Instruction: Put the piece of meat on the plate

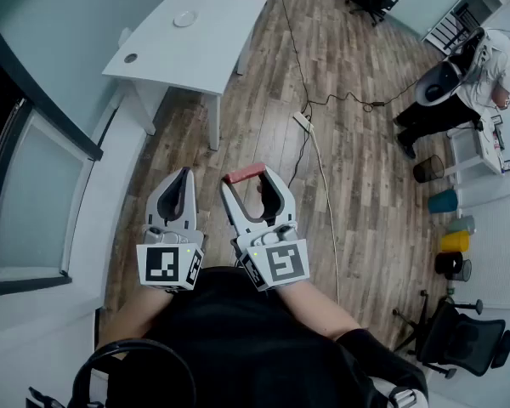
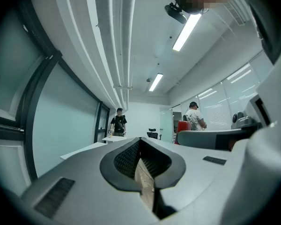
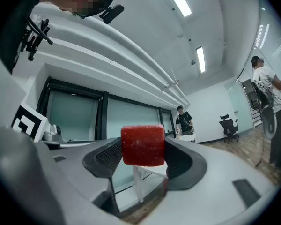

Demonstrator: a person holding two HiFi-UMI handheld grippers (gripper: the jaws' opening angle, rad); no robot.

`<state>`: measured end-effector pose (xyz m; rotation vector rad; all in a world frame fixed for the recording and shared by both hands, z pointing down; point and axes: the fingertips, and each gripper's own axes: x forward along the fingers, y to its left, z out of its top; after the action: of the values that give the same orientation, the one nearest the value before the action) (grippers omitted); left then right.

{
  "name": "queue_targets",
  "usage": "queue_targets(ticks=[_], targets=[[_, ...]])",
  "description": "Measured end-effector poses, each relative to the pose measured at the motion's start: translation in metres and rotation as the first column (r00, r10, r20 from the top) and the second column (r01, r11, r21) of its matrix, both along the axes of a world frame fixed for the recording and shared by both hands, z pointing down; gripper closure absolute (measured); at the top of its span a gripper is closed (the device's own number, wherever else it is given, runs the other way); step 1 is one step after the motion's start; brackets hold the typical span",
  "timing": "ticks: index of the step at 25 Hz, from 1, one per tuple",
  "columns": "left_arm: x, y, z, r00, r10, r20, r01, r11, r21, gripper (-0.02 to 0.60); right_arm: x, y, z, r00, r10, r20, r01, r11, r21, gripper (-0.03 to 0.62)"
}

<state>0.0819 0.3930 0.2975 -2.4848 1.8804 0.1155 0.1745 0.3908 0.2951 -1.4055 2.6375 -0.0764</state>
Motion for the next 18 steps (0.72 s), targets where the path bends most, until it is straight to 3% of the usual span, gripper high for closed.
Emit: queue_targets(ticks=[9, 18], targets=[[0.002, -0.004, 0.001, 1.000, 0.019, -0.001, -0.019, 1.000, -0.009, 0.578, -0.002, -0.003, -0.001, 1.000, 0.002, -0.007, -0.002, 1.000, 0.006, 0.312], [-0.021, 0.003, 0.004, 1.000, 0.011, -0.012, -0.011, 1.000, -0.023, 0.578, -0.021, 0.002, -0.006, 1.000, -0.020, 0.010, 0.020, 1.000, 0.022, 0.312]])
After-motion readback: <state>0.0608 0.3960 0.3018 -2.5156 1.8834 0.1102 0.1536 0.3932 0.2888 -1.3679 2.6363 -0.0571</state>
